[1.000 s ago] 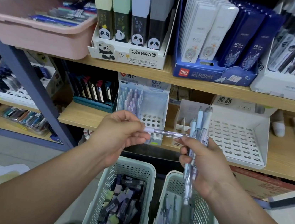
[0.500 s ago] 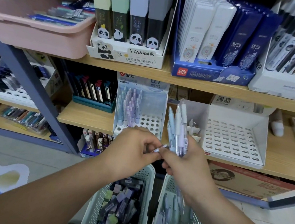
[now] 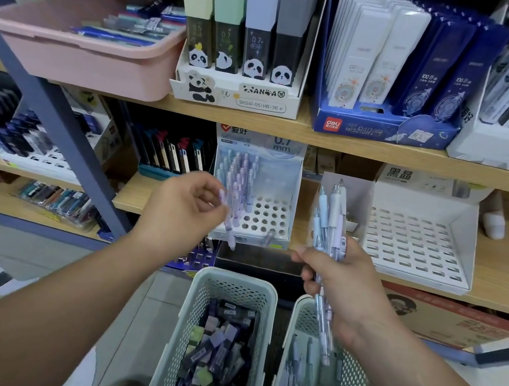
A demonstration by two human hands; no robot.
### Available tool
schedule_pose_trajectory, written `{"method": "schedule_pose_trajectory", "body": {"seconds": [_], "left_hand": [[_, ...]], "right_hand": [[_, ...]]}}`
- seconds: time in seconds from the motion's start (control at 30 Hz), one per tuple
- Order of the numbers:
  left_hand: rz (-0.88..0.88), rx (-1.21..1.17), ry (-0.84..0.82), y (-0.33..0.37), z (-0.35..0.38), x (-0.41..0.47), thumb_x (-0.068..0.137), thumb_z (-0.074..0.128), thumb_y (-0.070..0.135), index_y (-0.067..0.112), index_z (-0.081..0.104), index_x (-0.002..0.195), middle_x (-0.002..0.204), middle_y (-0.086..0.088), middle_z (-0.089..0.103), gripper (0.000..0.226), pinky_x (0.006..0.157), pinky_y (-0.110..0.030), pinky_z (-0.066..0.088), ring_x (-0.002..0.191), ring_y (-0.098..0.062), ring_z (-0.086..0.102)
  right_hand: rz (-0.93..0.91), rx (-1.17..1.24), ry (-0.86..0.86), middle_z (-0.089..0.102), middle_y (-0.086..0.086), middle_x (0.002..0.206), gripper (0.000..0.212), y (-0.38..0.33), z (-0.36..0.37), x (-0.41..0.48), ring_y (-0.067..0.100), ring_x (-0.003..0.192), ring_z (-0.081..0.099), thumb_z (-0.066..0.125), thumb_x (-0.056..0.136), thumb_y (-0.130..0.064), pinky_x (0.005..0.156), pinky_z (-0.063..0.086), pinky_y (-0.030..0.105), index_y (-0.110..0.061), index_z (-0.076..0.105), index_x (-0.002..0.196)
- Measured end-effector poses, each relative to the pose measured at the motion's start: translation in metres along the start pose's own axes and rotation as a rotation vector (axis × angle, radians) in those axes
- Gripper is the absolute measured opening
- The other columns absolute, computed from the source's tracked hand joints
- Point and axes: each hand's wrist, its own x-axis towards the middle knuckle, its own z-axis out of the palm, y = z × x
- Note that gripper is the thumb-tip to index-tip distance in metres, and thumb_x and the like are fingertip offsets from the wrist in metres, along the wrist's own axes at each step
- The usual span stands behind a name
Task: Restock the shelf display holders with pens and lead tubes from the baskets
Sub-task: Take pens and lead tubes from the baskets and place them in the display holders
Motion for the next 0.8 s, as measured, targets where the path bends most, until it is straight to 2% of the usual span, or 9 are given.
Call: {"method": "schedule_pose_trajectory", "body": {"seconds": [0.07,0.23,0.37,0.47,0.67,0.8], "left_hand": [[0.005,-0.006,0.052,-0.005,-0.008,0.005,0.082,0.081,0.012,0.028,0.069,0.084,0.077,0.01,0.069,0.02,0.064,-0.023,0.058,0.064,-0.009,0.065],[0.051,0.062,0.088,-0.009,-0.007,0.011,0.084,0.08,0.016,0.035,0.066,0.084,0.081,0.022,0.067,0.024,0.067,-0.016,0.056,0.068,-0.002,0.066],[0.066,0.075,0.126,-0.01,-0.005,0.015,0.083,0.08,0.015,0.038,0.064,0.082,0.073,0.015,0.067,0.028,0.067,-0.016,0.055,0.066,-0.003,0.064],[0.082,0.084,0.138,-0.008,-0.006,0.016,0.083,0.08,0.015,0.038,0.064,0.08,0.079,0.019,0.067,0.028,0.067,-0.015,0.054,0.068,-0.004,0.065],[0.068,0.064,0.158,-0.009,-0.005,0.017,0.084,0.079,0.014,0.034,0.066,0.083,0.074,0.011,0.069,0.024,0.072,-0.028,0.059,0.069,-0.007,0.067],[0.057,-0.08,0.209,-0.003,-0.006,0.02,0.083,0.078,0.015,0.034,0.069,0.087,0.081,0.012,0.071,0.022,0.075,-0.032,0.061,0.073,-0.011,0.069]], "right_hand": [[0.001,-0.003,0.007,0.075,0.011,0.08,0.031,0.0,0.0,0.0,0.011,0.054,0.053,0.076,0.087,-0.003,0.045,0.042,0.022,-0.013,0.062,0.113],[-0.003,-0.018,0.01,0.075,0.01,0.079,0.03,0.001,-0.001,0.001,0.012,0.054,0.053,0.075,0.087,-0.004,0.045,0.041,0.021,-0.012,0.062,0.112],[-0.007,-0.037,0.006,0.075,0.011,0.08,0.027,0.002,-0.001,0.002,0.012,0.055,0.054,0.075,0.087,-0.004,0.046,0.042,0.022,-0.014,0.063,0.109],[-0.013,-0.037,0.004,0.075,0.011,0.079,0.027,0.002,-0.003,0.003,0.012,0.055,0.054,0.075,0.086,-0.004,0.046,0.042,0.022,-0.014,0.063,0.108],[-0.014,-0.027,0.004,0.074,0.008,0.076,0.028,0.0,-0.004,0.004,0.011,0.054,0.053,0.074,0.087,-0.003,0.045,0.042,0.021,-0.016,0.064,0.109],[-0.015,-0.038,-0.009,0.074,0.009,0.076,0.027,-0.001,-0.004,0.002,0.011,0.054,0.053,0.075,0.087,-0.004,0.045,0.042,0.021,-0.015,0.063,0.108]]}}
